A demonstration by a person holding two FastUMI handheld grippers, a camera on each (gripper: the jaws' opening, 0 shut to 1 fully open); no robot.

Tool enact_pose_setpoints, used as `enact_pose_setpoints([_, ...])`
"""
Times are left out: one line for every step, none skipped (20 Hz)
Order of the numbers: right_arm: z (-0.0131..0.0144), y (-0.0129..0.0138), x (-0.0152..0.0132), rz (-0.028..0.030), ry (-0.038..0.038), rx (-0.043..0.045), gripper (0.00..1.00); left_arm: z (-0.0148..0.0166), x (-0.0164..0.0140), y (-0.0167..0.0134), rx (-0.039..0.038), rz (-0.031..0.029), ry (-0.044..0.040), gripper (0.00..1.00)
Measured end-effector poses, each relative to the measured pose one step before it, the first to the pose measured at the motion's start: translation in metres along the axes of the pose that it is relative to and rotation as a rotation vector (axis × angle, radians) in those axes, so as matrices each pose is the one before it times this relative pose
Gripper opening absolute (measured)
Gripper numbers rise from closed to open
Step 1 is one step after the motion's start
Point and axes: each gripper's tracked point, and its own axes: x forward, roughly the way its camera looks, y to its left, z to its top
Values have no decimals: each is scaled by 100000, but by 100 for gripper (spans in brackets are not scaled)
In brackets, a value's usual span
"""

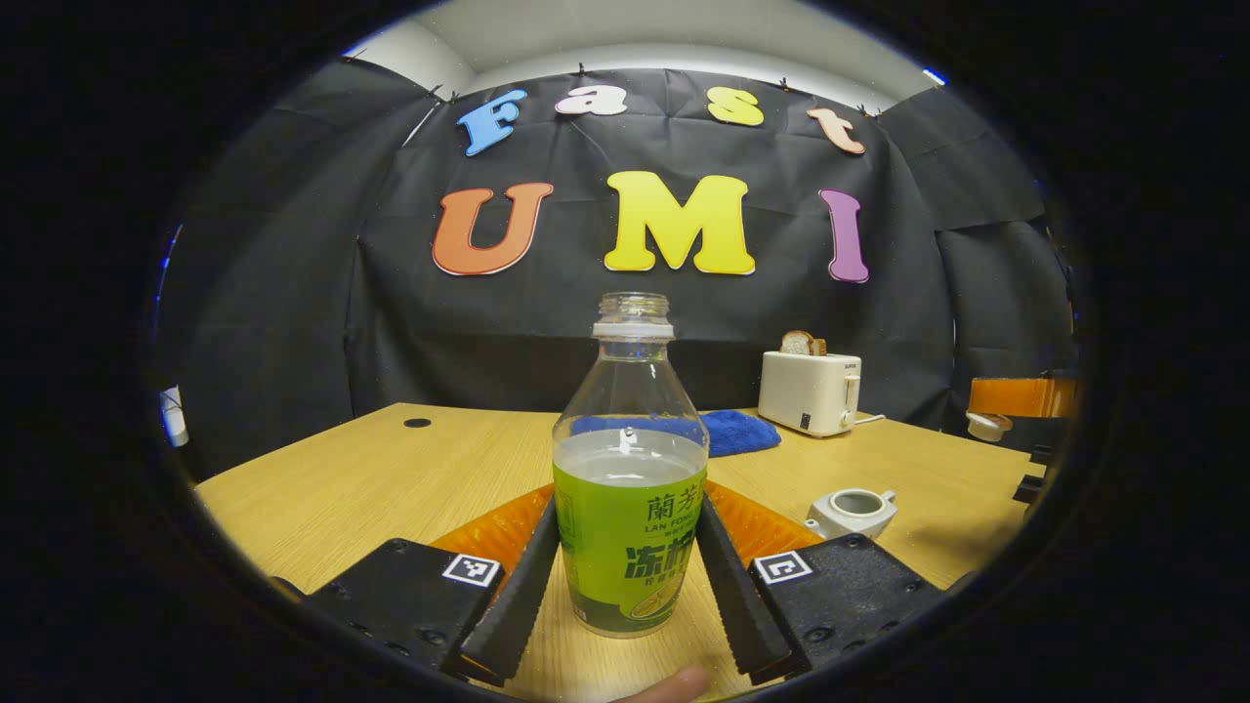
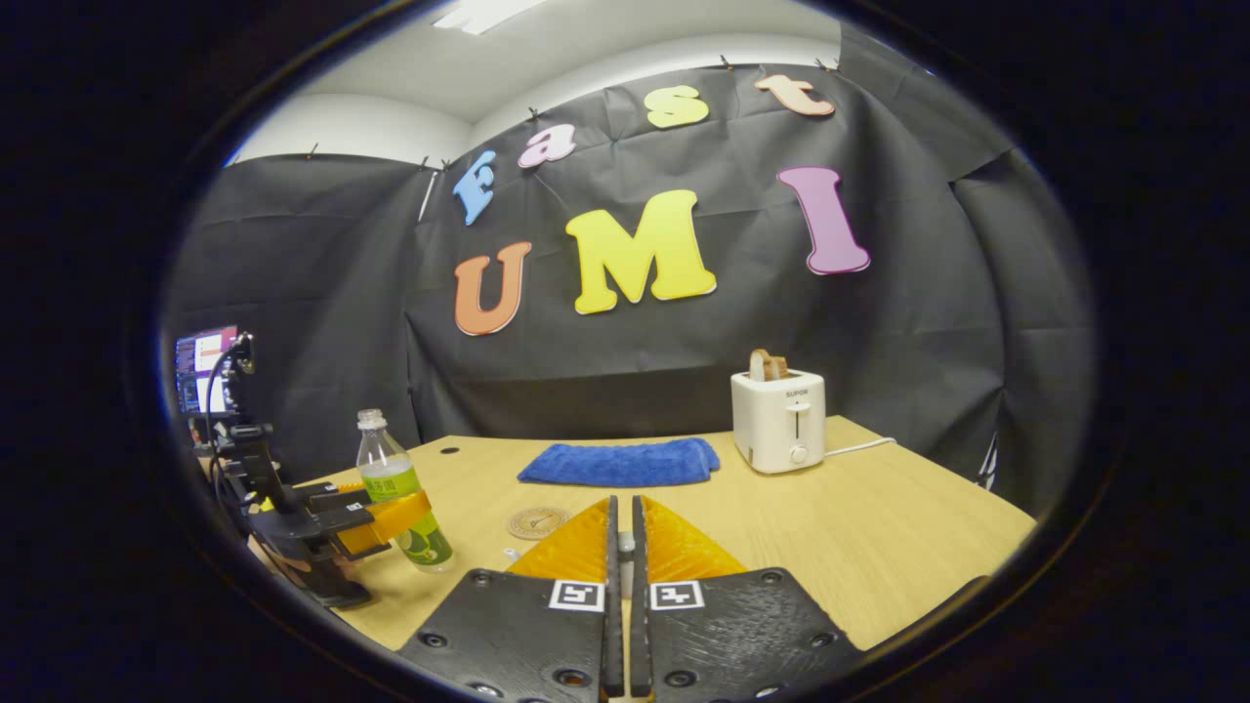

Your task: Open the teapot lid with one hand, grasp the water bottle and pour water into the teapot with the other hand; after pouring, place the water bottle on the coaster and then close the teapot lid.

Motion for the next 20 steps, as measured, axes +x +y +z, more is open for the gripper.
enact_pose_setpoints([-58,-21,-19,-90,-34,-31,2,10,-213,85,1065,576,1002,79])
enact_pose_setpoints([-189,-126,54,-249,787,69,2,393,-445,208,2195,1799,1096,79])
enact_pose_setpoints([47,-75,-19,-148,44,216,2,409,-290,296,1754,1937,468,79])
enact_pose_setpoints([138,-1,-94,-166,-37,-31,2,473,-417,296,2383,1564,-53,78])
enact_pose_setpoints([17,15,-88,20,74,-536,3,482,-348,71,2139,820,-450,79])
enact_pose_setpoints([151,-46,-85,-37,-167,-484,3,689,-200,588,2100,2794,-762,78])
enact_pose_setpoints([43,-171,-32,-374,-23,-404,2,516,-116,589,2759,2364,-9,78])
enact_pose_setpoints([8,-87,-15,-85,276,5,2,613,-30,113,1506,1238,75,78])
enact_pose_setpoints([-105,-213,-99,-285,150,262,2,216,-100,-220,1253,-641,704,78])
enact_pose_setpoints([127,-226,-59,-473,-70,451,2,159,74,-249,2153,-513,697,78])
enact_pose_setpoints([-95,-148,-7,-217,252,61,2,176,70,-77,3603,-286,807,78])
enact_pose_setpoints([-24,-250,-42,-507,548,-328,2,152,158,21,4502,645,846,78])
enact_pose_setpoints([14,-503,38,-1064,154,-308,3,-243,233,39,6552,855,2635,78])
enact_pose_setpoints([37,-324,16,-784,58,44,2,-280,187,-261,4951,182,2180,78])
enact_pose_setpoints([31,-187,10,-389,158,157,2,-248,184,-355,5306,-487,1967,77])
enact_pose_setpoints([-6,-192,-9,-388,18,418,2,-88,246,-335,5579,-231,1391,77])
enact_pose_setpoints([55,-374,35,-856,-43,106,2,-105,129,-157,7327,518,1768,77])
enact_pose_setpoints([4,-250,44,-659,178,-127,3,129,152,-110,5555,532,454,77])
enact_pose_setpoints([-17,-127,-58,-272,160,-7,2,136,101,-95,4988,773,160,77])
enact_pose_setpoints([-8,-162,-30,-306,92,453,2,295,193,-49,5995,994,93,76])
